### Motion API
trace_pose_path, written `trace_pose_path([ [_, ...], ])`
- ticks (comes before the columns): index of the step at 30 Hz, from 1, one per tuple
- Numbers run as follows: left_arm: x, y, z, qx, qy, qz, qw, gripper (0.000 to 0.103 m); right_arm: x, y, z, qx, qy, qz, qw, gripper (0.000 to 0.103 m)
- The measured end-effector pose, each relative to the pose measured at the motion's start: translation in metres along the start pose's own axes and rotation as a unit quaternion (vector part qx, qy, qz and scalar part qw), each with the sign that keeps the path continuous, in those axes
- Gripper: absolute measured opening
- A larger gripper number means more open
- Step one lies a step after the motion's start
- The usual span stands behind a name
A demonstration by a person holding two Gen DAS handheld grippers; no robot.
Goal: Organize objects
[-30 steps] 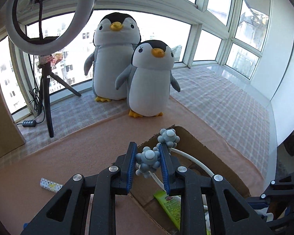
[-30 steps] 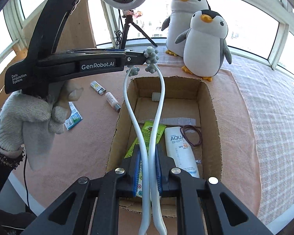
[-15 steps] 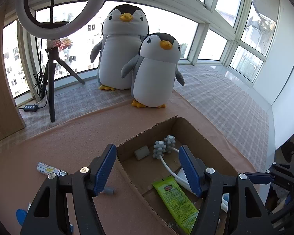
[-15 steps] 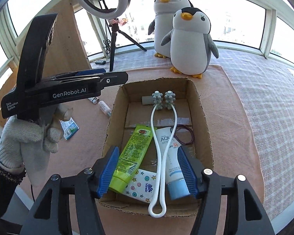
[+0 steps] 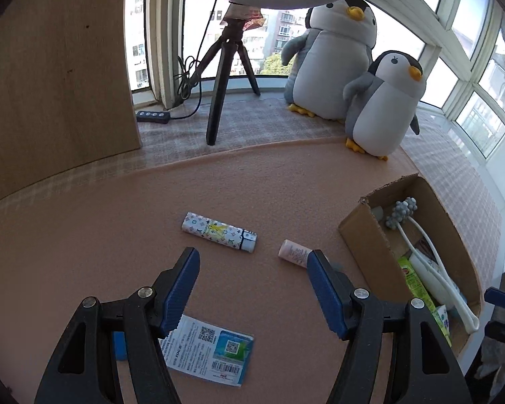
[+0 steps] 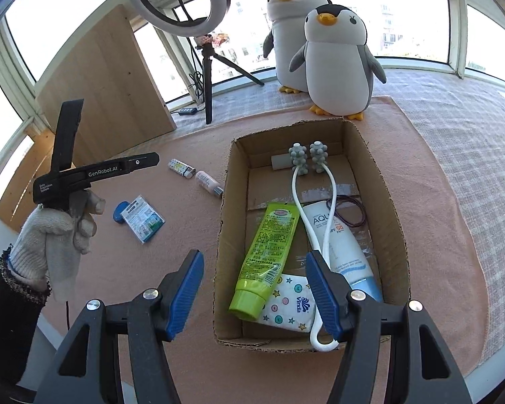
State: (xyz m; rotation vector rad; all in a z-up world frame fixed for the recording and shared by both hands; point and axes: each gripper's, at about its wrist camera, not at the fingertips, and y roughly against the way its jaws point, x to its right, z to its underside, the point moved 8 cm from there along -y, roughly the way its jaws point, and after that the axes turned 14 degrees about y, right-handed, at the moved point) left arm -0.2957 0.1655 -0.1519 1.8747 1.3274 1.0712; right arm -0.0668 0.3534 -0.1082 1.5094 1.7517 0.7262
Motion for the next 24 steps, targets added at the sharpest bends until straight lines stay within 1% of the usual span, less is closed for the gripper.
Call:
trace_pose_path([
  [3,-0.037,-0.009,-0.003,-0.013,0.017,-0.032,0.9993,0.07,-0.01,-0.003,0.005,-0.004,-0.003,-0.009,1.0,0.059],
  [6,-0.063,-0.02,-0.001,-0.035,0.028,-0.046,0.9979,0.07,-0.02,-0.007,0.01,-0.01,-0.001,-0.015,1.0,0.059],
  [9,-0.079,-0.031,0.005,-0.056,0.029,-0.059,0.9963,0.069,-0.027,-0.007,0.013,-0.011,-0.005,-0.019,1.0,0.059],
  [13,-0.09,-0.041,0.01,-0.074,0.034,-0.059,0.995,0.067,-0.031,-0.003,0.014,-0.008,-0.014,-0.02,1.0,0.059],
  [15,-0.09,-0.043,0.014,-0.084,0.031,-0.052,0.9947,0.058,-0.031,-0.001,0.015,-0.008,-0.017,-0.02,1.0,0.059],
  [16,-0.087,-0.044,0.017,-0.09,0.027,-0.047,0.9945,0.055,-0.031,-0.001,0.015,-0.008,-0.018,-0.019,1.0,0.059],
  [20,-0.075,-0.049,0.029,-0.108,0.007,-0.036,0.9935,0.031,-0.031,0.001,0.016,-0.009,-0.023,-0.016,1.0,0.059],
  [21,-0.072,-0.05,0.033,-0.111,0.002,-0.032,0.9932,0.029,-0.032,0.001,0.016,-0.009,-0.024,-0.017,1.0,0.059],
  [24,-0.06,-0.048,0.042,-0.111,-0.016,-0.022,0.9934,0.029,-0.035,0.0,0.014,-0.011,-0.019,-0.018,1.0,0.059],
])
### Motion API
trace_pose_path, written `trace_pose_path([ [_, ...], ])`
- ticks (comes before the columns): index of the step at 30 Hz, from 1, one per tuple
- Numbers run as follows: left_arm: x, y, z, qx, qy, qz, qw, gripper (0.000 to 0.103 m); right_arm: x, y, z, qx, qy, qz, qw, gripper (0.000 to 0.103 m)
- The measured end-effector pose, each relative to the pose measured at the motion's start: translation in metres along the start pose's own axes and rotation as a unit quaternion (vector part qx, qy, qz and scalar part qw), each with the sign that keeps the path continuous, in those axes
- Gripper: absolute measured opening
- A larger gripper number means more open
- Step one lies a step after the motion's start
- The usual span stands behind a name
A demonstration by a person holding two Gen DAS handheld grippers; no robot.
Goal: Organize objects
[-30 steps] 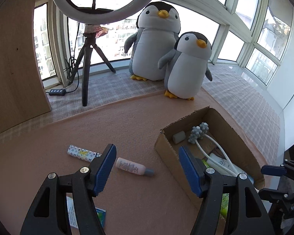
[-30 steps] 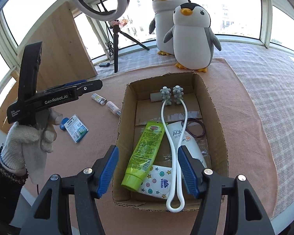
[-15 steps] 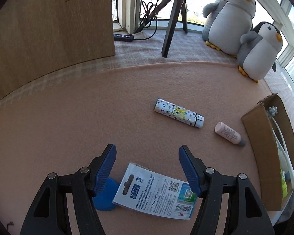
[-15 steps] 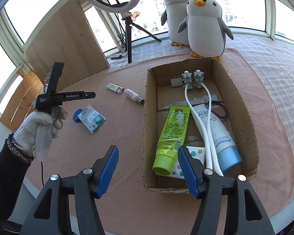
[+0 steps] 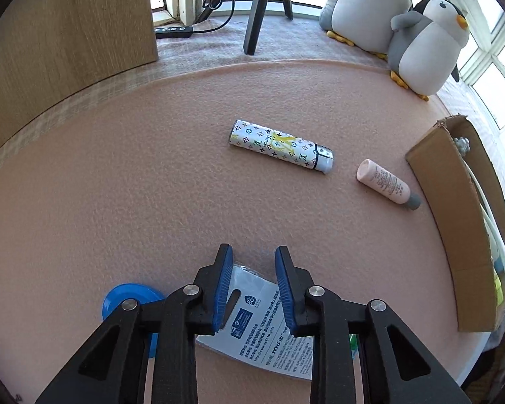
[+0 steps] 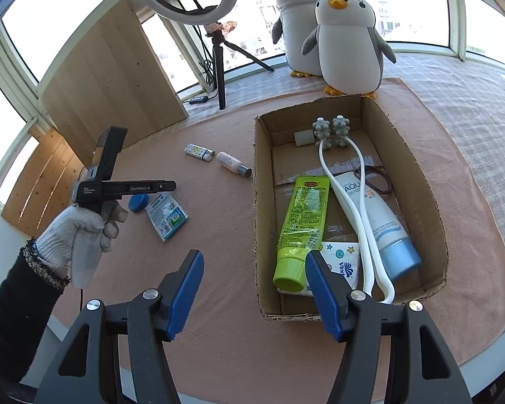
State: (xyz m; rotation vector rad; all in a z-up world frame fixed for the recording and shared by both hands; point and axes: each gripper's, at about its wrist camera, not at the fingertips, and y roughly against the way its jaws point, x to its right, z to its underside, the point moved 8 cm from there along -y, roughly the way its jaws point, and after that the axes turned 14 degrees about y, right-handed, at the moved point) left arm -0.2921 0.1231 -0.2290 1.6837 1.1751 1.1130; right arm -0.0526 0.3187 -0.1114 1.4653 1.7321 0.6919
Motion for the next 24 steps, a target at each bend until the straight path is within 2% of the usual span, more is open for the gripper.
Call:
trace_pose_path([
  [7,0.033,0.006,0.035,-0.004,-0.062,0.019,0.9979,0.028,-0.016,-0.008,-0.003,-0.004,0.01,-0.018,1.0,0.059],
  [11,0.049,0.014,0.061,-0.006,-0.081,0.046,0.9956,0.028,-0.028,-0.017,-0.007,-0.01,0.018,-0.034,0.999,0.059],
  [13,0.048,0.021,0.068,0.003,-0.072,0.049,0.9962,0.029,-0.034,-0.022,-0.008,-0.012,0.023,-0.041,0.999,0.059],
  [16,0.036,0.041,0.076,0.024,-0.03,0.066,0.9971,0.037,-0.044,-0.029,-0.012,-0.016,0.028,-0.052,0.998,0.059],
  [18,0.023,0.057,0.083,0.04,-0.004,0.077,0.9962,0.049,-0.051,-0.034,-0.015,-0.018,0.031,-0.062,0.997,0.059],
  [20,0.01,0.068,0.091,0.048,0.007,0.079,0.9957,0.055,-0.058,-0.041,-0.017,-0.023,0.033,-0.073,0.997,0.059],
  [24,-0.019,0.069,0.109,0.034,0.025,0.09,0.995,0.063,-0.075,-0.061,-0.02,-0.038,0.029,-0.096,0.994,0.063],
])
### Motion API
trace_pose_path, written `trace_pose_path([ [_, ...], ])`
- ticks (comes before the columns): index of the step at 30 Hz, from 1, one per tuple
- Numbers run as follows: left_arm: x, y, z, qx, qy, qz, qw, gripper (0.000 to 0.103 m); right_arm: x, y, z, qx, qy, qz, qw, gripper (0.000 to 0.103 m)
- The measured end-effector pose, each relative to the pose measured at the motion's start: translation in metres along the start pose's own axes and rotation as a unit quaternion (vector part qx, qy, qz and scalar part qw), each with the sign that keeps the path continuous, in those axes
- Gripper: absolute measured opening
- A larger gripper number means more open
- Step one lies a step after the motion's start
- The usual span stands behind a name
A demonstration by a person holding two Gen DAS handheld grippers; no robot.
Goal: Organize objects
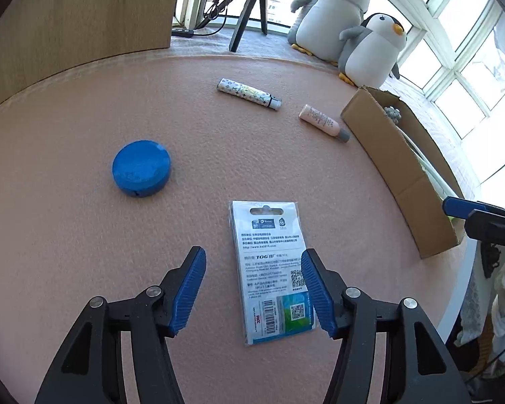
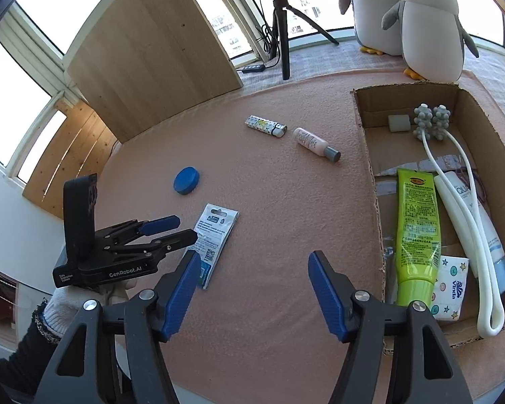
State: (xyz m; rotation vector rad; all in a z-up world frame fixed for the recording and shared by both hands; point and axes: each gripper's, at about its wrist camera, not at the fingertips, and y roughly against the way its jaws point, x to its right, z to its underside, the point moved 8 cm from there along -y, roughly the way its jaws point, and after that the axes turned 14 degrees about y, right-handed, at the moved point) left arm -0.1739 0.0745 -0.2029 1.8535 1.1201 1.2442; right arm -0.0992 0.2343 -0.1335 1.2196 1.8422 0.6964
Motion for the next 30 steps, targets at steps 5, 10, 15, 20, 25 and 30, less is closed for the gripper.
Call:
trace_pose_path([
  [5,-0.021,0.0,0.011,0.0,0.053,0.035,0.998,0.061,-0.01,-0.041,-0.001,-0.028,-0.021,-0.025,0.999,0.064],
  [10,-0.006,0.0,0.023,-0.005,0.049,0.057,0.9971,0.061,-0.02,-0.073,0.0,-0.051,-0.05,-0.064,0.995,0.064],
  [15,0.014,-0.005,0.035,-0.007,0.037,0.061,0.9974,0.058,-0.03,-0.089,-0.001,-0.062,-0.05,-0.074,0.994,0.064],
  [20,0.023,-0.008,0.04,-0.009,0.024,0.051,0.9984,0.055,-0.034,-0.102,-0.003,-0.077,-0.036,-0.062,0.994,0.063],
  [25,0.02,-0.008,0.036,-0.007,0.029,0.05,0.9983,0.052,-0.036,-0.118,0.001,-0.103,-0.019,-0.06,0.993,0.039],
  [30,0.015,-0.006,0.034,-0.004,0.034,0.049,0.9982,0.044,-0.037,-0.124,0.002,-0.108,-0.005,-0.051,0.993,0.03],
])
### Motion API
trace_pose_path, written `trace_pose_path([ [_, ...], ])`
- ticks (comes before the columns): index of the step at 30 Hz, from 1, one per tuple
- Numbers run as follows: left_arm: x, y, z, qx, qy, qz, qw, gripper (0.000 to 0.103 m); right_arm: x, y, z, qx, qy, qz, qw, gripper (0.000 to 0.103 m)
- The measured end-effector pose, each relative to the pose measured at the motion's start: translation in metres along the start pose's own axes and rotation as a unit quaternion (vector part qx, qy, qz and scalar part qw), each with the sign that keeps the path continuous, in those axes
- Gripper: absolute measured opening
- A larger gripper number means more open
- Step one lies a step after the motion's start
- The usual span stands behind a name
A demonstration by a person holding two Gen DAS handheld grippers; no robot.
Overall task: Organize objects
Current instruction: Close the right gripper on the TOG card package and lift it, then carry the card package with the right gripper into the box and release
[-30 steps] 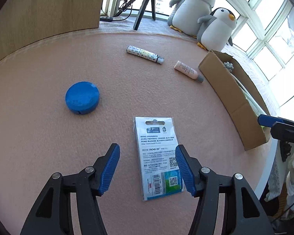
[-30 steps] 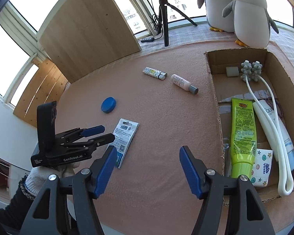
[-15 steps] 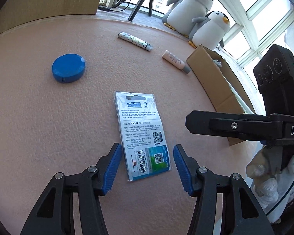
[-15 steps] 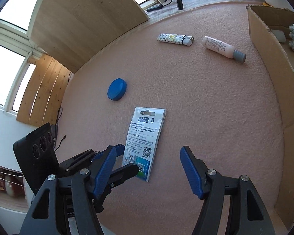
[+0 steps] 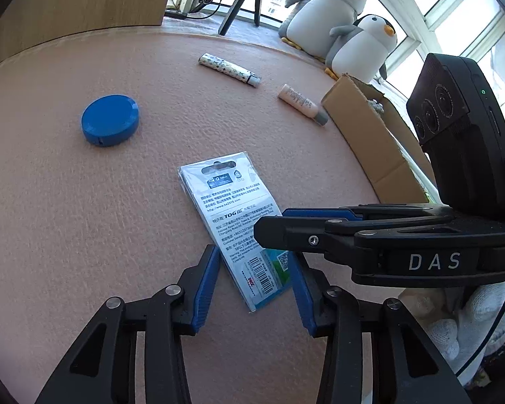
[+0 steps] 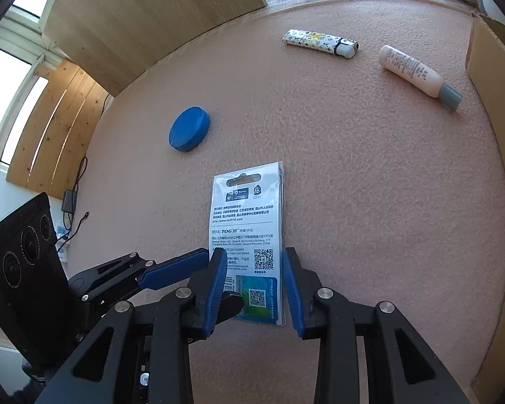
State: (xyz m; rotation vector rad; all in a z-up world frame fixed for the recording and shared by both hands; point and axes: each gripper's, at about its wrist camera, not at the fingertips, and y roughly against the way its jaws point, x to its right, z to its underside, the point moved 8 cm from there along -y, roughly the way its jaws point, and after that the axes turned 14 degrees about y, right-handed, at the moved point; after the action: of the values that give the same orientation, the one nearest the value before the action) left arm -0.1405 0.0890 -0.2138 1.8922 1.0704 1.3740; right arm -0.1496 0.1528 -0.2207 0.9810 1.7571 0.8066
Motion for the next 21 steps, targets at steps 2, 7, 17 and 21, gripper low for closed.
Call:
trace_pose_path([
  [2,0.0,0.001,0.0,0.0,0.0,0.0,1.0,0.042,0.001,0.001,0.0,0.001,0.001,-0.001,1.0,0.029],
  [7,0.008,0.01,-0.002,0.011,-0.002,0.006,0.9999,0.04,0.003,0.014,0.001,0.014,0.003,-0.002,1.0,0.026],
  [17,0.061,0.028,-0.013,0.038,-0.042,0.025,0.9981,0.04,0.015,0.069,-0.002,0.064,0.001,0.007,0.998,0.026],
  [21,0.086,0.032,-0.016,0.048,-0.054,0.036,0.9967,0.04,0.019,0.091,-0.006,0.084,0.001,0.014,0.996,0.026],
])
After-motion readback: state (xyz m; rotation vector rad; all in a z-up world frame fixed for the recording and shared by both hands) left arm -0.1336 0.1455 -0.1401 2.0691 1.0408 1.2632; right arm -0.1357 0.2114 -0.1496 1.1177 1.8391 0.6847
